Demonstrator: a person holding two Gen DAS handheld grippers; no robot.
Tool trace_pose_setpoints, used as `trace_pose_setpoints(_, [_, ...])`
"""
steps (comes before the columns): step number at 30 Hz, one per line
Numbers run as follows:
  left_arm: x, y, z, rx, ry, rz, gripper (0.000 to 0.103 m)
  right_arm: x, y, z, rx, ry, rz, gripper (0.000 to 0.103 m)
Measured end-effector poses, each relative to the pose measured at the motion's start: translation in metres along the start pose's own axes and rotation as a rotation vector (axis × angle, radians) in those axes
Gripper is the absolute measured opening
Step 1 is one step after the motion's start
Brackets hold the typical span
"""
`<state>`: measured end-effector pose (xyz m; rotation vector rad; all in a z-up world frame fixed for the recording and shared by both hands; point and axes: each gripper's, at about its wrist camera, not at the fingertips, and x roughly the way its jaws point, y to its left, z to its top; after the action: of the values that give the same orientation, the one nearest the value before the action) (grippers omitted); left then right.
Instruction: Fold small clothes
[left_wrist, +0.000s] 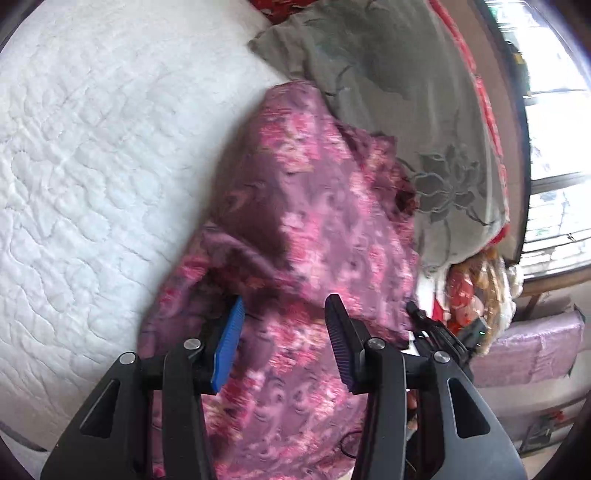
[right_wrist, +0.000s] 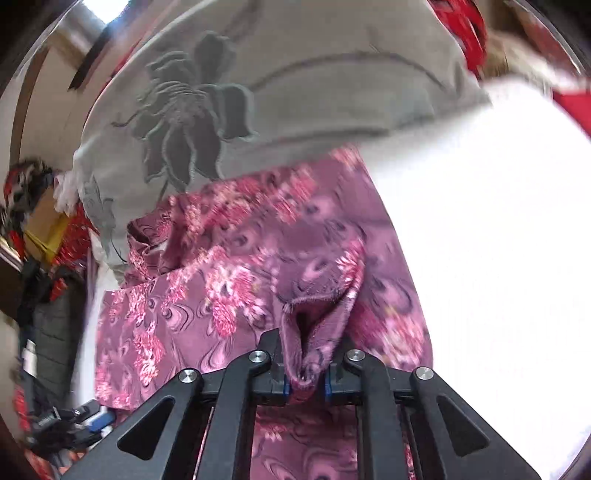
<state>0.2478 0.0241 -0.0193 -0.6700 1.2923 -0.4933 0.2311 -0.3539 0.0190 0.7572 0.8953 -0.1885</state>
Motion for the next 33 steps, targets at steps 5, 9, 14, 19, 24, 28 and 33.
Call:
trace_pose_setpoints(5, [-0.002,-0.033,0.011,0.090,-0.039,0.007,0.043,-0.009,0.000,0.016,0.033,-0.057,0.073,0.008])
trace_pose_setpoints(9, [0.016,-0.032,0.030,0.116,-0.068,0.194,0.043,-0.037,0.014,0.029,-0.045,-0.194,0.081,0.007])
trace_pose_setpoints(14, [0.032,-0.017,0.036,0.107,-0.002,0.264,0.038,0.008,-0.002,0.029,-0.132,0.033,-0.185,0.010])
trace_pose_setpoints(19, [0.008,-0.035,0.016,0.178,-0.026,0.220,0.044,-0.040,0.021,0.018,-0.248,-0.054,-0.091,0.019])
trace_pose_setpoints(24, [0.053,-0.038,-0.009,0.280,0.061,0.369,0.049,-0.002,0.006,-0.022,-0.301,0.216,-0.163,0.023])
trace_pose_setpoints(28, [0.044,-0.052,-0.033,0.352,0.109,0.376,0.050,-0.022,0.008,-0.038,-0.317,0.220,-0.134,0.026])
trace_pose_setpoints(33, [0.032,-0.041,-0.074,0.357,0.173,0.398,0.050,-0.042,0.001,-0.088,-0.430,0.292,-0.187,0.028])
